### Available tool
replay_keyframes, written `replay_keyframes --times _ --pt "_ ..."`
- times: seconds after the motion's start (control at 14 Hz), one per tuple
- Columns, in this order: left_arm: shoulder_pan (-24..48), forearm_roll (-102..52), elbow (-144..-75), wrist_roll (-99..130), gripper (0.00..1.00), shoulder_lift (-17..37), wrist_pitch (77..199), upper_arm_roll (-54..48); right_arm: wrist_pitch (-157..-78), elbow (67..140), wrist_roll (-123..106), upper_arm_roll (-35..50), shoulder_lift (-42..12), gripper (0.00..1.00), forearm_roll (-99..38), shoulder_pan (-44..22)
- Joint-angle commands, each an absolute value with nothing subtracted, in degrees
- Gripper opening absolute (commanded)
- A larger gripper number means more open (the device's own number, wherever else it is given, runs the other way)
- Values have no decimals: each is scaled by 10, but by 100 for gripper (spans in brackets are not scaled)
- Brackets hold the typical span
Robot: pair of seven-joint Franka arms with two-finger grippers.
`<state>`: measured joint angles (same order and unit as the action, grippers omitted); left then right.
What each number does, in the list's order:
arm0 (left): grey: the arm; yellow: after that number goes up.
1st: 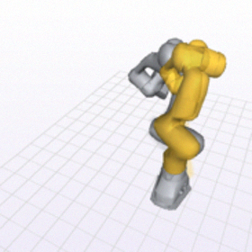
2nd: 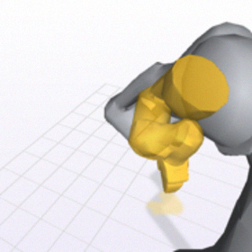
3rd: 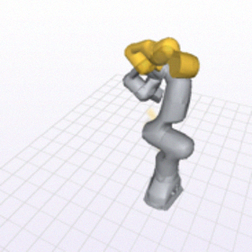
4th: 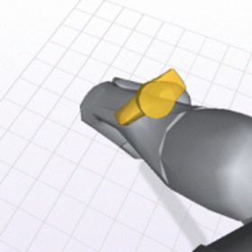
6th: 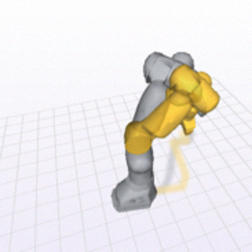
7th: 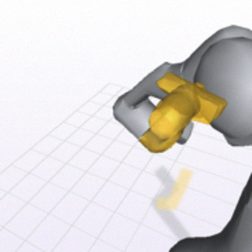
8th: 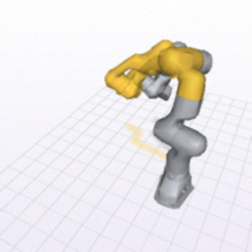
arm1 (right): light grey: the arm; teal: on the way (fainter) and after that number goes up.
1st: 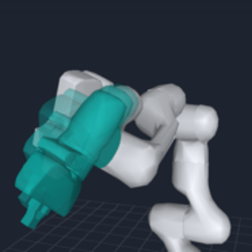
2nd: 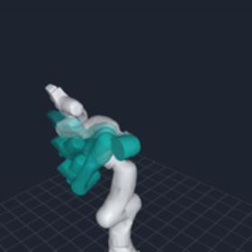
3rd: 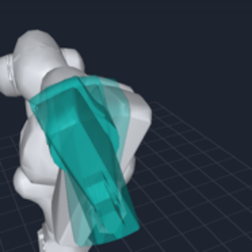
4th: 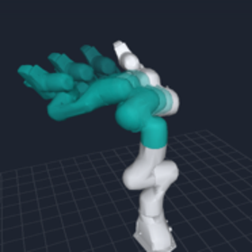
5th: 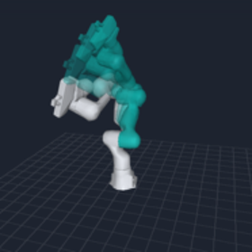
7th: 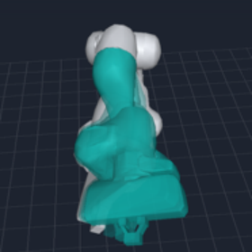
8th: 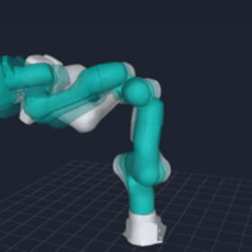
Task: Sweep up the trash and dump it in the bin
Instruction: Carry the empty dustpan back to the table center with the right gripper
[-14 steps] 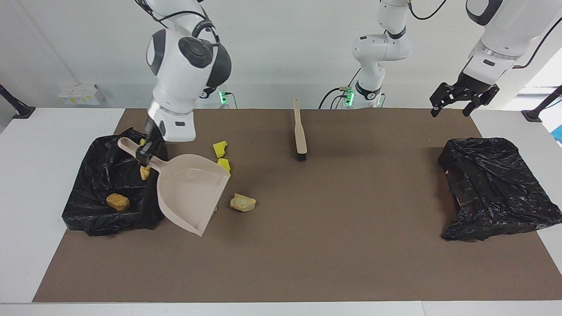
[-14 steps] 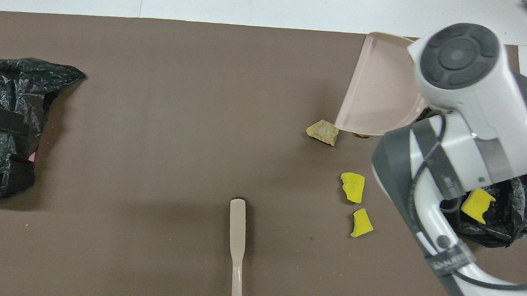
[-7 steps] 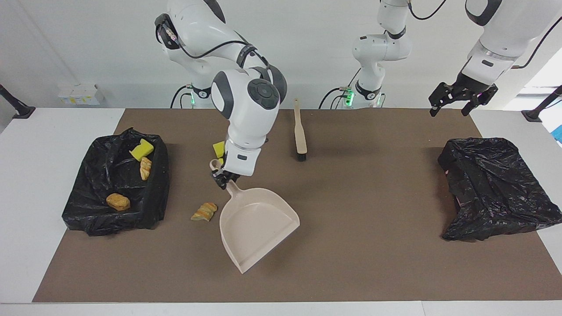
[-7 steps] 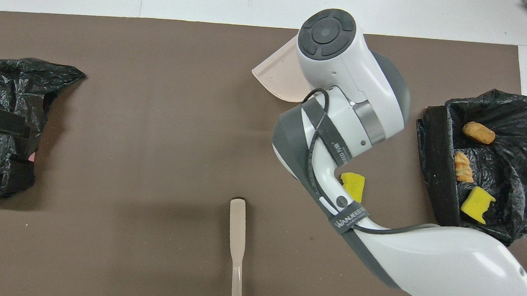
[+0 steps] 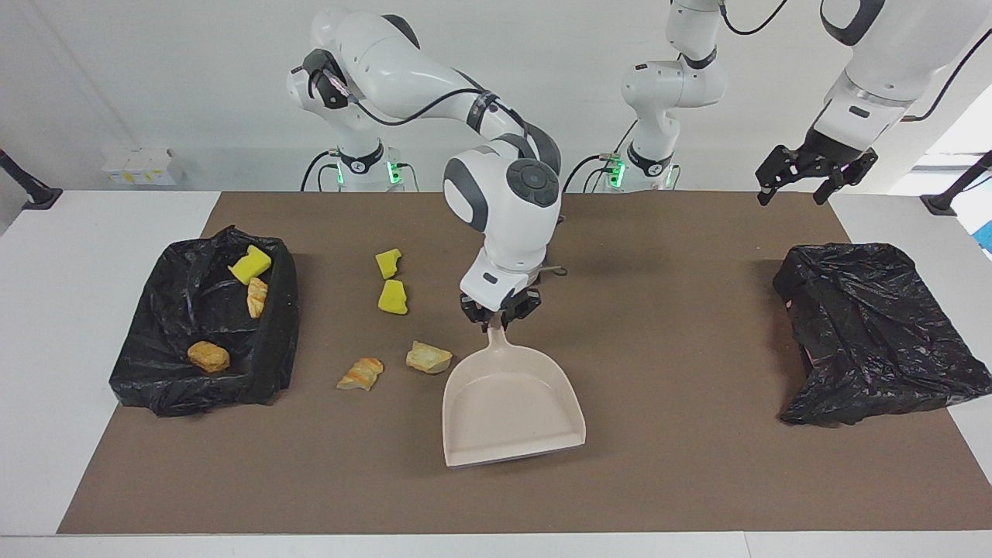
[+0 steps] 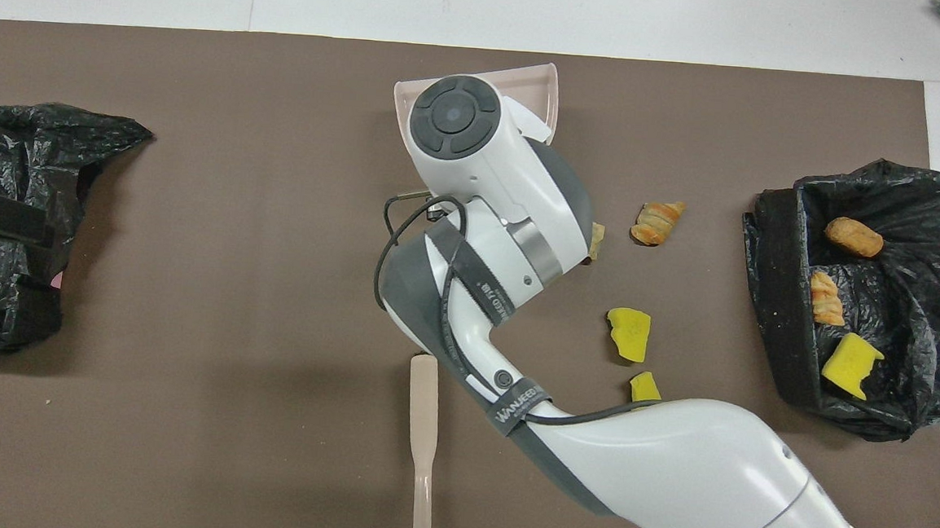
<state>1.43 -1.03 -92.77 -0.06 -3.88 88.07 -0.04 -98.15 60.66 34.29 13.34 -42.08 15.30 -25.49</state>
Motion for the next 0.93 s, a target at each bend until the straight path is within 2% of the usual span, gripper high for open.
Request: replay_keyframes --times 0.0,0.57,0.86 --pt "12 1 -941 -6 100 -53 878 -3 -983 579 379 132 -439 0 120 -262" --pt "11 1 -944 -7 100 -54 877 -3 -1024 582 419 127 -464 0 63 -276" --pt "12 1 -945 -6 100 -54 878 -3 -996 594 419 130 -455 3 62 -271"
